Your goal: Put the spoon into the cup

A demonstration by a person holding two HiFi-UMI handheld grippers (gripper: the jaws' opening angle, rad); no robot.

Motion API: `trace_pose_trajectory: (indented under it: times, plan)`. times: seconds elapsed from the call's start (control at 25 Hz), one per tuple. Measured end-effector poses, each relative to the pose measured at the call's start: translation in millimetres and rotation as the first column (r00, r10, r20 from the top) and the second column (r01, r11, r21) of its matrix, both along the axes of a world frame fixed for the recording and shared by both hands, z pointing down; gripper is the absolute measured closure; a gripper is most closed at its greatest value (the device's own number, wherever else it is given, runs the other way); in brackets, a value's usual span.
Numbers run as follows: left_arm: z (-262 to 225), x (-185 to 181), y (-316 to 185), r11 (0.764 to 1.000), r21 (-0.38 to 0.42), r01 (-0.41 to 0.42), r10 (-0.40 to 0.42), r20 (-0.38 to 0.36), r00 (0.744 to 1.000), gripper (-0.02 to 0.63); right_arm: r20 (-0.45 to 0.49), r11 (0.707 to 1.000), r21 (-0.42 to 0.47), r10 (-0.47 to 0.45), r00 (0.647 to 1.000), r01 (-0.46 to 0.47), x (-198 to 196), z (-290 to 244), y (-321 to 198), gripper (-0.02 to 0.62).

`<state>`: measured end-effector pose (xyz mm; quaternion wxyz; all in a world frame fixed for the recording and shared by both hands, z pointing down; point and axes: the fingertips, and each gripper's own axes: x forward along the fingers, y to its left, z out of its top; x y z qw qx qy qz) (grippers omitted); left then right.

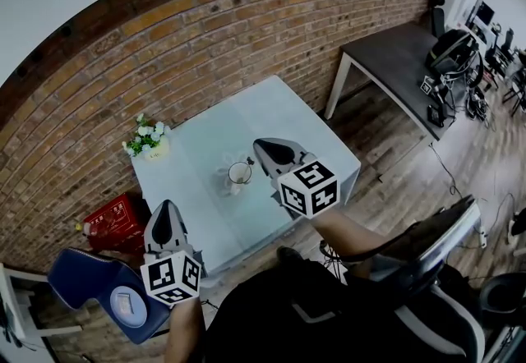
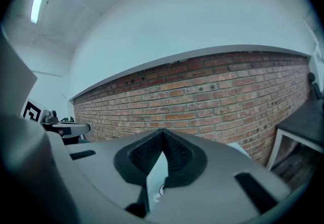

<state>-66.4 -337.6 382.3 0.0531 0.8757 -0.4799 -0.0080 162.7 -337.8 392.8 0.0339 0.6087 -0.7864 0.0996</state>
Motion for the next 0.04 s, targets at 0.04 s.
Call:
trace_pose_trajectory:
  times: [0.04]
  plan:
    - [0.6, -0.3, 0.4, 1.000, 0.000, 0.000, 0.000, -0.001, 1.000, 0.597, -0.001, 1.000, 0.000, 0.001, 1.000, -0.001, 0.1, 0.3, 0.1, 0.578]
